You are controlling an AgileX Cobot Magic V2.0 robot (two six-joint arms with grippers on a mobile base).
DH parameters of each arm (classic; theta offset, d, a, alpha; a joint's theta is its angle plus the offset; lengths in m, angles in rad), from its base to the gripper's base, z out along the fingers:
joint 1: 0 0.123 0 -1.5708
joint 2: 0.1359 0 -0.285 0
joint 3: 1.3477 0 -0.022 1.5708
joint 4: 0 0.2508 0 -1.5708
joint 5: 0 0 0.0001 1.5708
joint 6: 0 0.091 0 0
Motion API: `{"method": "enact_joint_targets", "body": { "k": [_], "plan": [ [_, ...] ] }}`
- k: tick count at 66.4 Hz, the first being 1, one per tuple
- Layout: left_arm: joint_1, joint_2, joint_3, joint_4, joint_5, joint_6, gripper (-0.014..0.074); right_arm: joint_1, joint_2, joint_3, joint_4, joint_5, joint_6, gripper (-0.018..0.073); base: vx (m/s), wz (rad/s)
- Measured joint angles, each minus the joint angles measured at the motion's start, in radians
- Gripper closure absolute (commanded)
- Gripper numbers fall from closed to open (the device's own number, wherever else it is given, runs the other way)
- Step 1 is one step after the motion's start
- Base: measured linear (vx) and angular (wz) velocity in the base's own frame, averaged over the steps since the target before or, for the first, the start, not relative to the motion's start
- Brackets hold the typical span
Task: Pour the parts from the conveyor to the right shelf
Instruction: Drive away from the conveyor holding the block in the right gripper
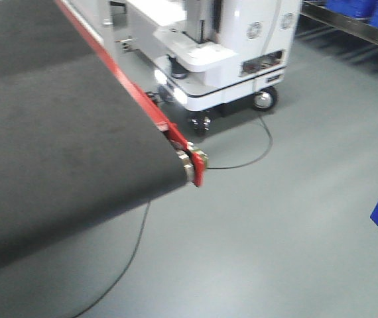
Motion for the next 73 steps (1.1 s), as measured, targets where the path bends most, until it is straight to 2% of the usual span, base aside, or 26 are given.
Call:
{"method": "enact_joint_targets", "body": {
  "k": [37,73],
  "plan": [
    [0.0,0.0,0.0,0.0,0.0,0.0,0.0602,0.0,0.0,0.0,0.0,0.0,0.0,0.0564,-0.37,-0.53],
    [0.0,0.0,0.0,0.0,0.0,0.0,0.0602,0.0,0.0,0.0,0.0,0.0,0.0,0.0564,-0.33,-0.74]
  ]
}}
